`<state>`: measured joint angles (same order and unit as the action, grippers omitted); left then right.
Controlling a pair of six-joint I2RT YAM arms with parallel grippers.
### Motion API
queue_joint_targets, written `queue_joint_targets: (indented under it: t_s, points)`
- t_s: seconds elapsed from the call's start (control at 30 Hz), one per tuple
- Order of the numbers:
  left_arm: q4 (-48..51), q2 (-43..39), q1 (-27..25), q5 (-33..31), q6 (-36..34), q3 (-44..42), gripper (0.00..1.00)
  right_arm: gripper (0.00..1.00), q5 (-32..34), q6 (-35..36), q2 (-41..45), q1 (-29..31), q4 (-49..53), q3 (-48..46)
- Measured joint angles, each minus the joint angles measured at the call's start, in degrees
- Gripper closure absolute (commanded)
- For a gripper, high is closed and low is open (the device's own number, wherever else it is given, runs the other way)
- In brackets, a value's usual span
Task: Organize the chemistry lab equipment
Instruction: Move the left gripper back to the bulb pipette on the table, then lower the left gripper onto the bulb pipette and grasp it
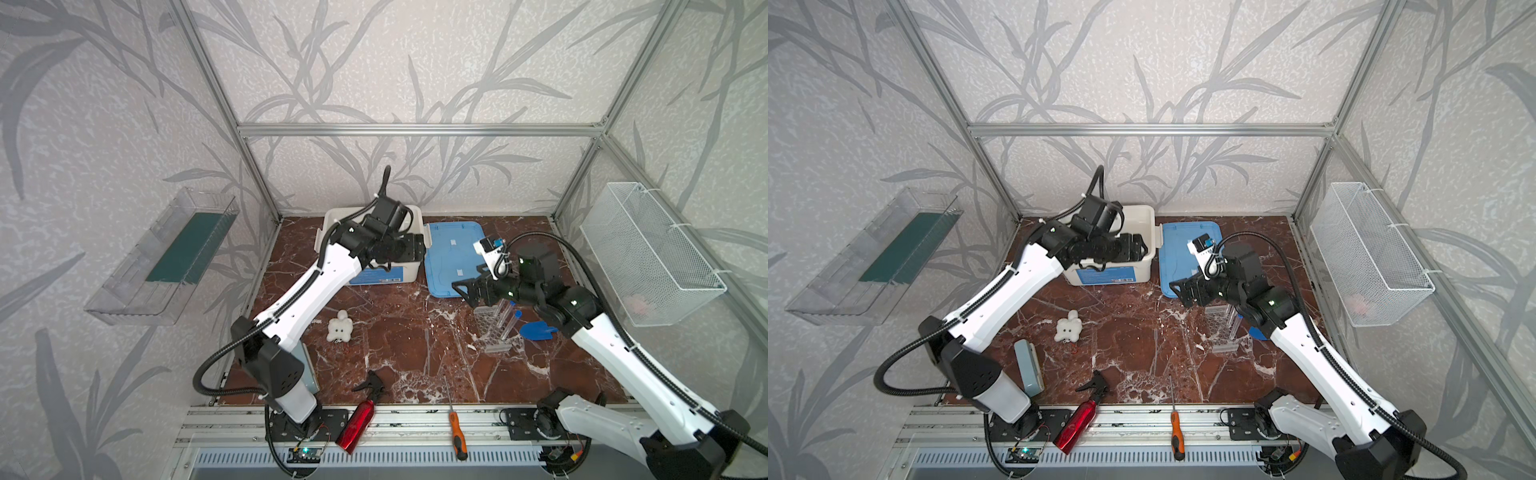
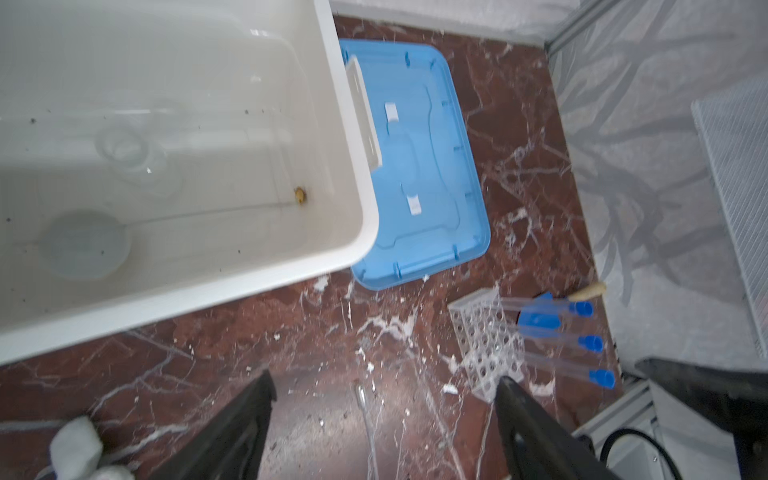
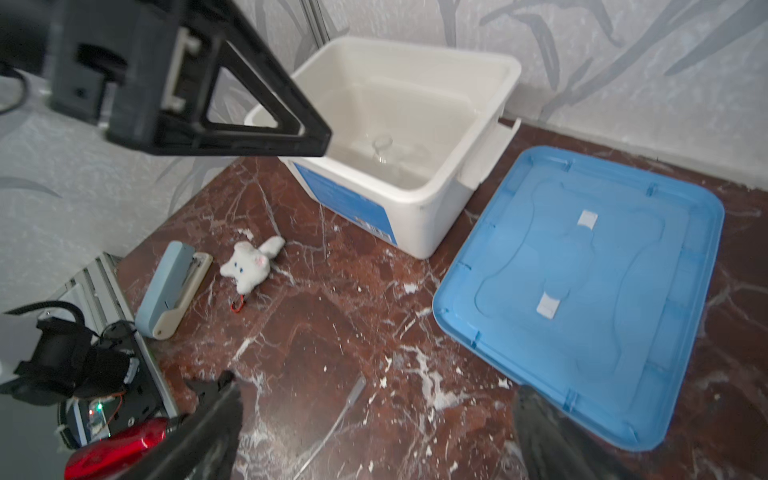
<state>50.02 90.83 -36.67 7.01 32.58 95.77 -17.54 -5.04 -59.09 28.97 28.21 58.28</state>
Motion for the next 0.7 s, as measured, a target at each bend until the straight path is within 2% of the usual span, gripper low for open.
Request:
queue_joint_targets:
  t_s: [0.17, 0.37, 0.5, 0.57, 0.7]
  points:
    - [-3.93, -6.95, -5.92, -0.48, 5.68, -16.13, 0.27, 0.01, -0.04, -1.36, 3.82, 0.02, 0.87, -8.98]
    - [-12.59, -4.85, -12.72, -1.62, 14.80, -29.66, 0.39, 0.01, -0.11, -4.96, 4.37, 0.02, 0.07, -14.19]
    - [-17.55, 0.59, -16.00, -2.89, 19.80, -33.22, 0.46, 0.00, -0.15, -6.95, 4.39, 0.02, -2.10, -15.50]
    - [-20.15, 3.63, -17.00, -4.04, 21.84, -33.29, 0.55, 0.00, -0.13, -7.48, 4.37, 0.02, -2.82, -16.22]
    - [-26.86, 6.78, -17.66, -5.03, 25.68, -34.91, 0.57, 0.00, -0.22, -8.07, 4.26, 0.02, -3.67, -17.11]
